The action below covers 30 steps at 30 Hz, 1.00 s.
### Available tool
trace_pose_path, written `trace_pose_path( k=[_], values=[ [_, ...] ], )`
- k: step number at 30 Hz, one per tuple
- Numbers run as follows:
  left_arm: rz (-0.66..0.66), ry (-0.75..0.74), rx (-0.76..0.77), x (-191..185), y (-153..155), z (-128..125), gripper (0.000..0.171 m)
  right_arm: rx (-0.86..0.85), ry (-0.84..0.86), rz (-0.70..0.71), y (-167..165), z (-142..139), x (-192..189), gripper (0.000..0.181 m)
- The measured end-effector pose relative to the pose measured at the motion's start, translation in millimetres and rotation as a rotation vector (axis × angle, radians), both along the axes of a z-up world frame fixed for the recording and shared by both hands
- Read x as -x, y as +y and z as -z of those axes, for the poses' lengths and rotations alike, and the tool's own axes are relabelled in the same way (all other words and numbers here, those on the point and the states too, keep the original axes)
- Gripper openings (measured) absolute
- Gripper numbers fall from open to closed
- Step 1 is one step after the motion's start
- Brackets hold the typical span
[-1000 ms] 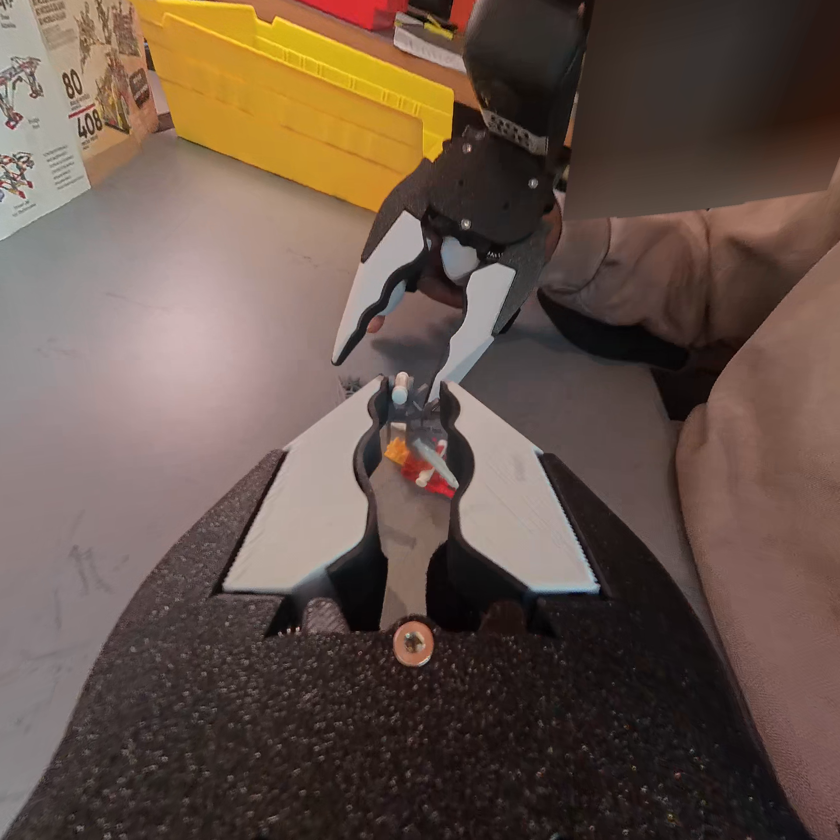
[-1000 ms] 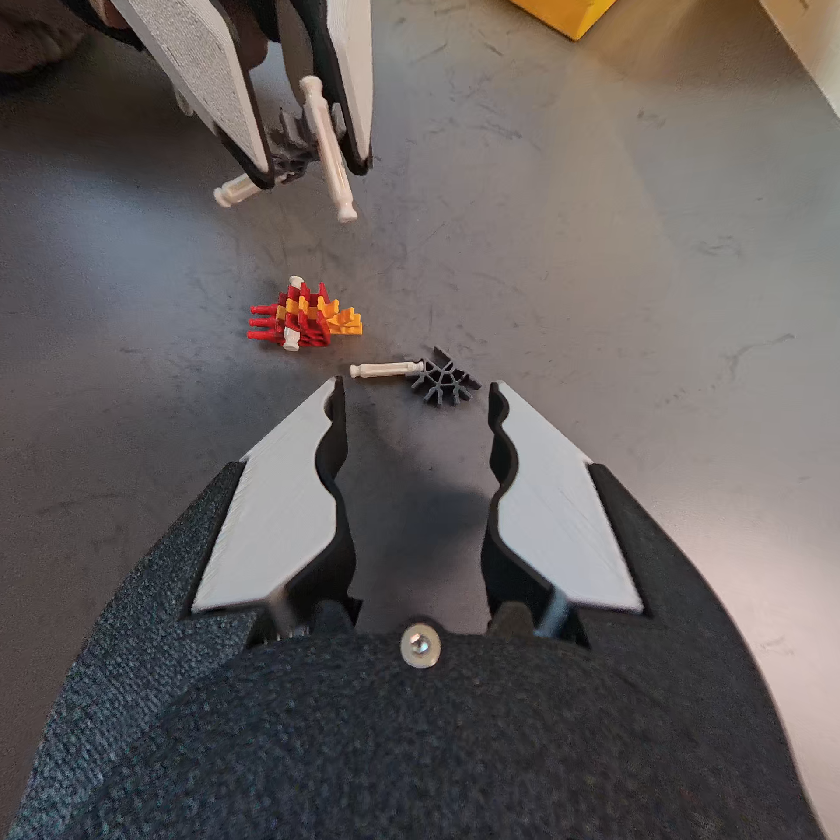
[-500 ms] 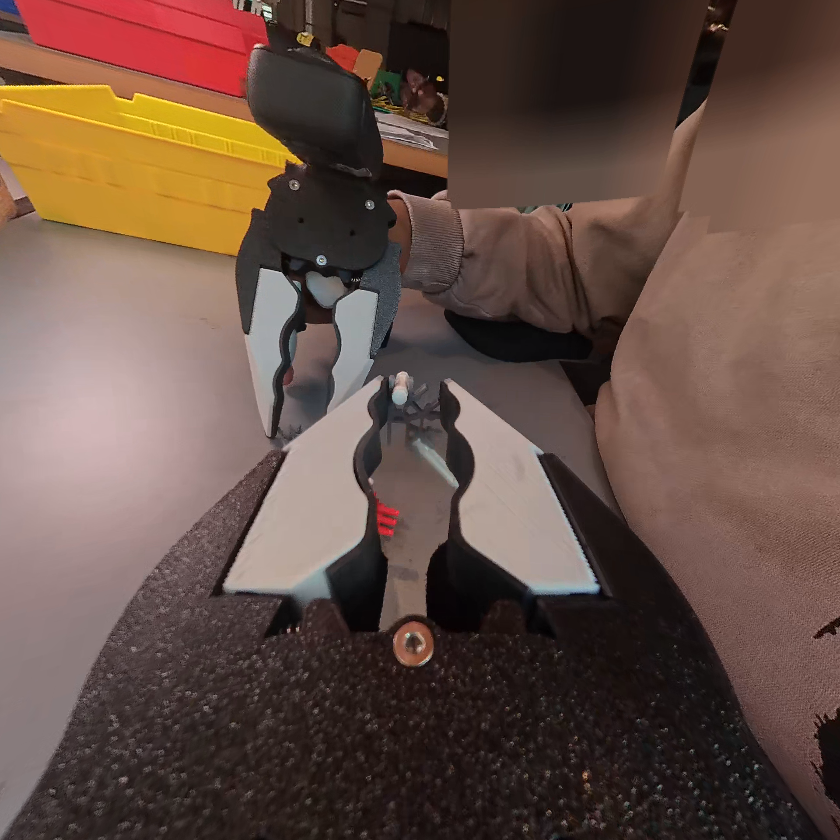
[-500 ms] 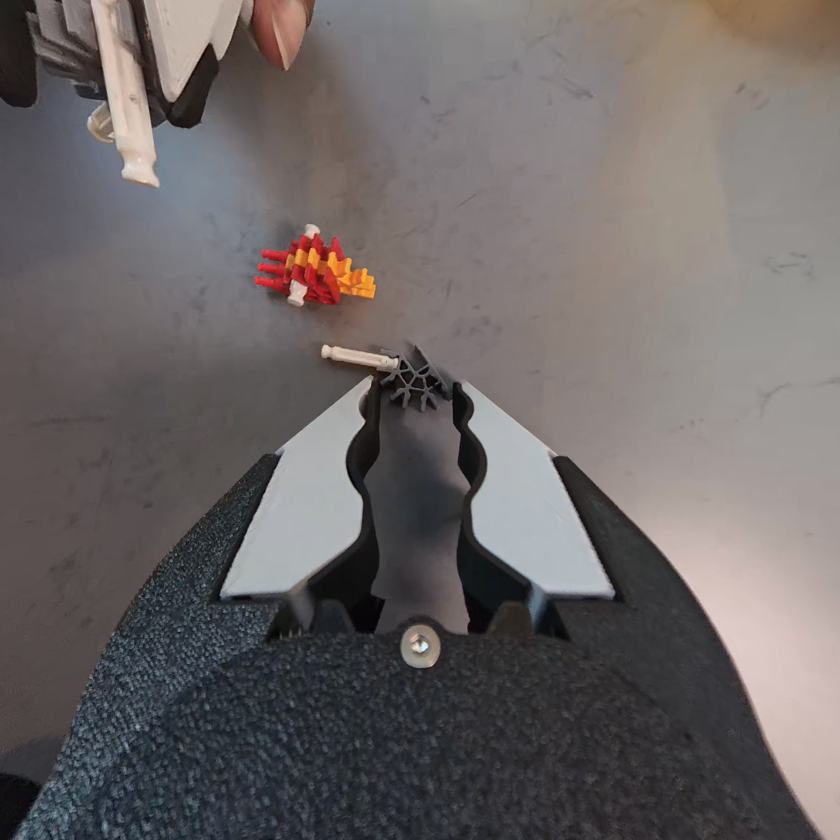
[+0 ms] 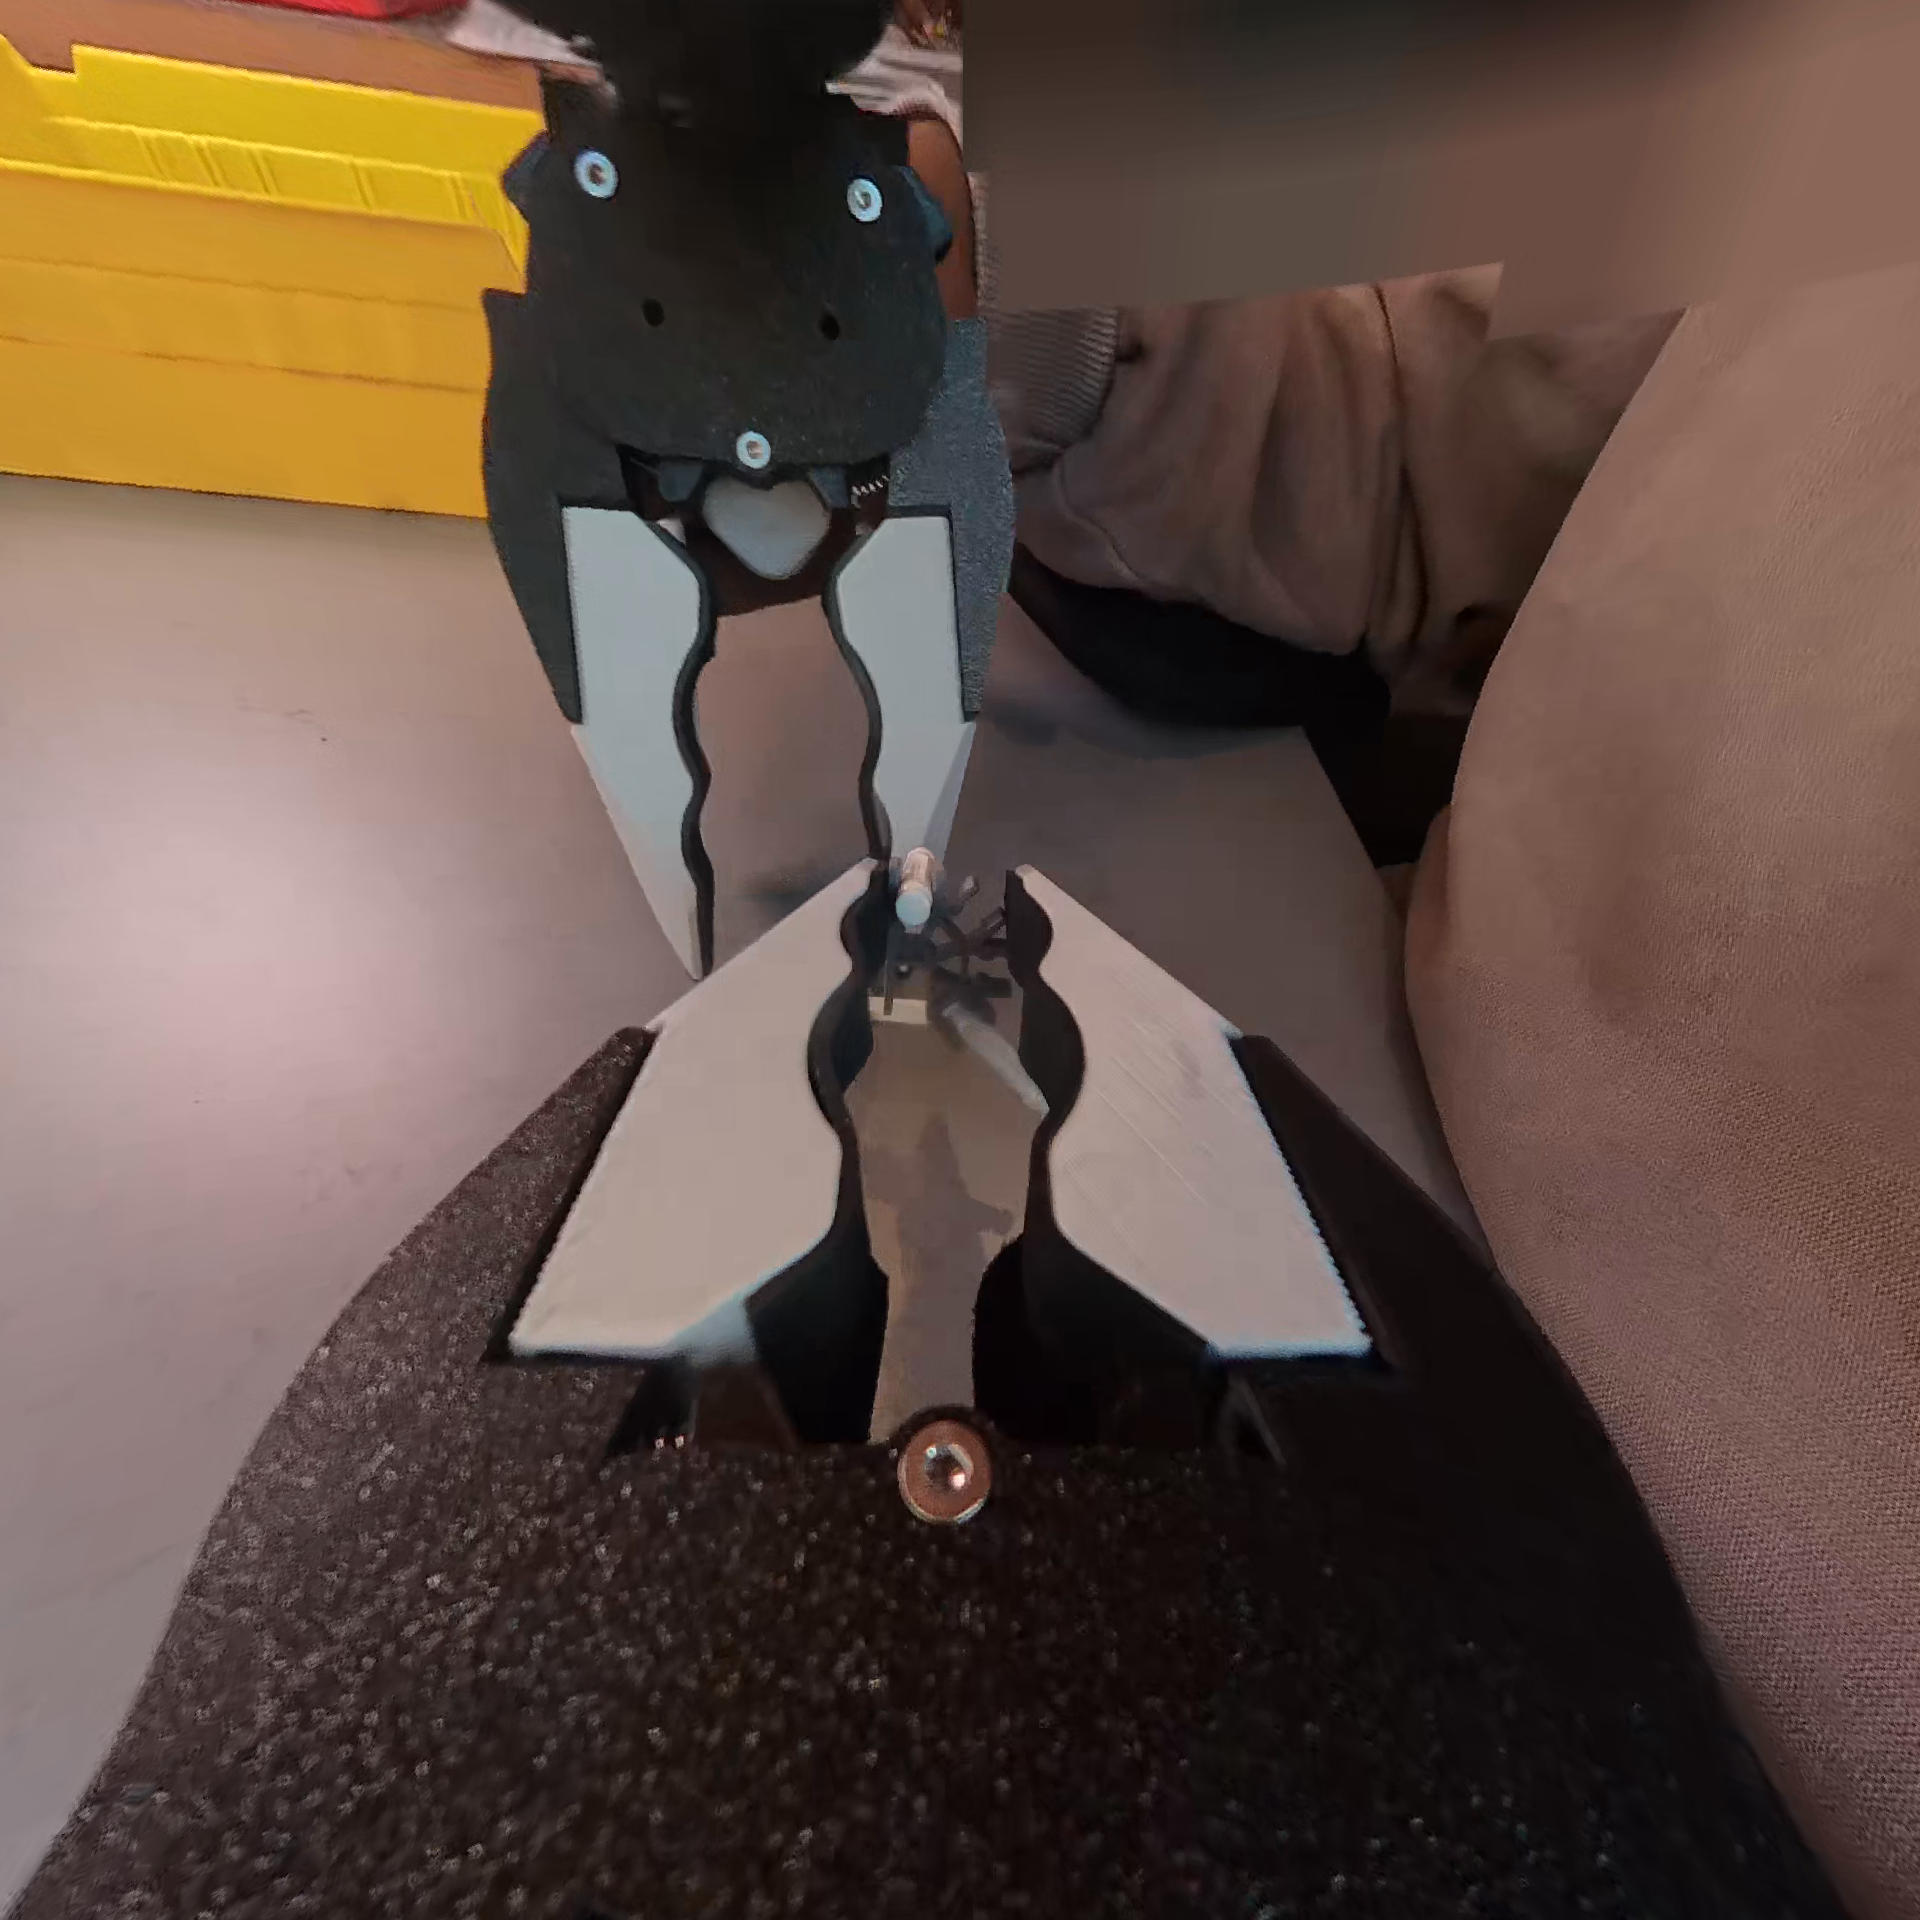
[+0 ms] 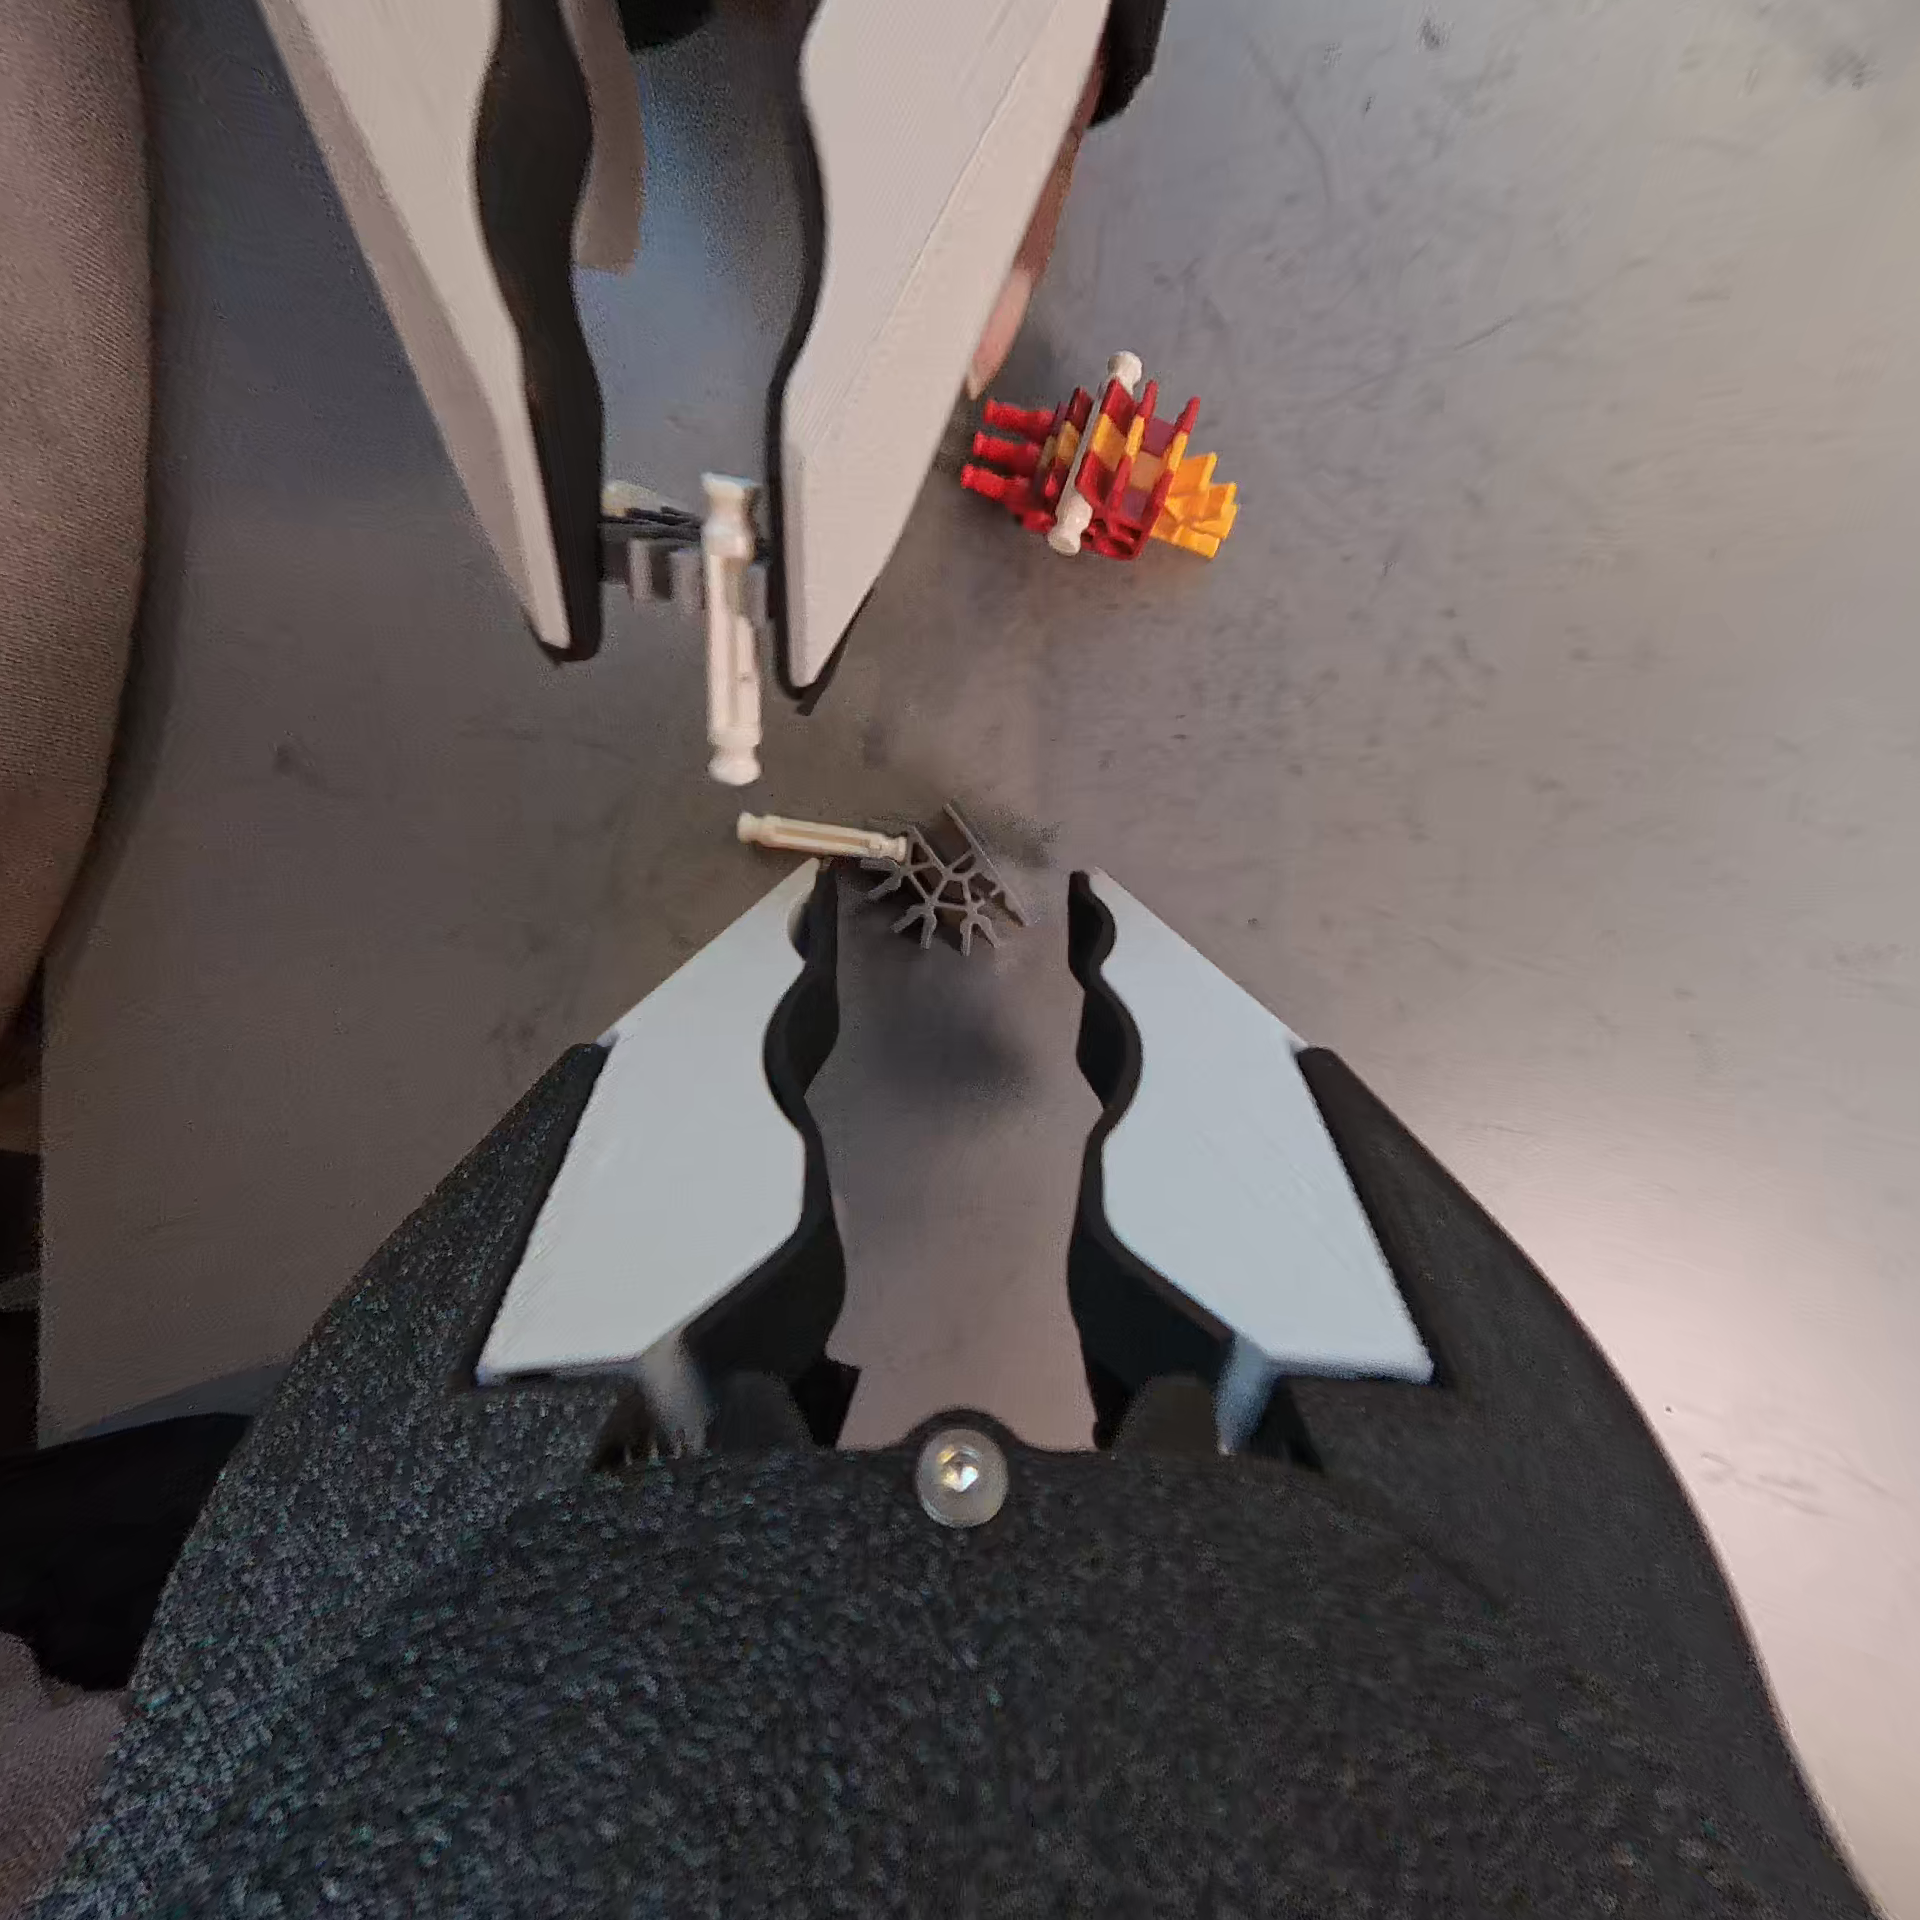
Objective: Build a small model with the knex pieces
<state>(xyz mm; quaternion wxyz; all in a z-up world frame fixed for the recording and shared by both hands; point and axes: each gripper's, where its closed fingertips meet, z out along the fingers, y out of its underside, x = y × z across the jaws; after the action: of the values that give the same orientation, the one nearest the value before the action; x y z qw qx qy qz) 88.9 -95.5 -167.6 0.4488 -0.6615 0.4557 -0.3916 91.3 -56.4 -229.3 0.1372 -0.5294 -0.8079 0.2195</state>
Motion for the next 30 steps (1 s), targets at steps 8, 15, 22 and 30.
trace_pose_path(
  k=[8,15,22,30],
  values=[
    [-0.086,-0.242,0.099,25.1,19.4,-30.2,0.022,0.132,0.398,-0.027,-16.9,-70.5,29.4,0.018],
    [-0.069,-0.143,0.126,20.1,14.5,-15.2,0.022,0.134,0.394,-0.009,-14.4,-67.6,32.4,0.003],
    [-0.016,0.231,0.149,24.0,-1.0,38.5,0.029,0.269,0.121,0.025,-27.9,-19.5,23.5,0.002],
    [-0.02,0.308,0.138,25.5,-2.4,51.2,0.031,0.253,0.084,0.044,-27.3,-6.3,25.6,0.011]
  ],
)
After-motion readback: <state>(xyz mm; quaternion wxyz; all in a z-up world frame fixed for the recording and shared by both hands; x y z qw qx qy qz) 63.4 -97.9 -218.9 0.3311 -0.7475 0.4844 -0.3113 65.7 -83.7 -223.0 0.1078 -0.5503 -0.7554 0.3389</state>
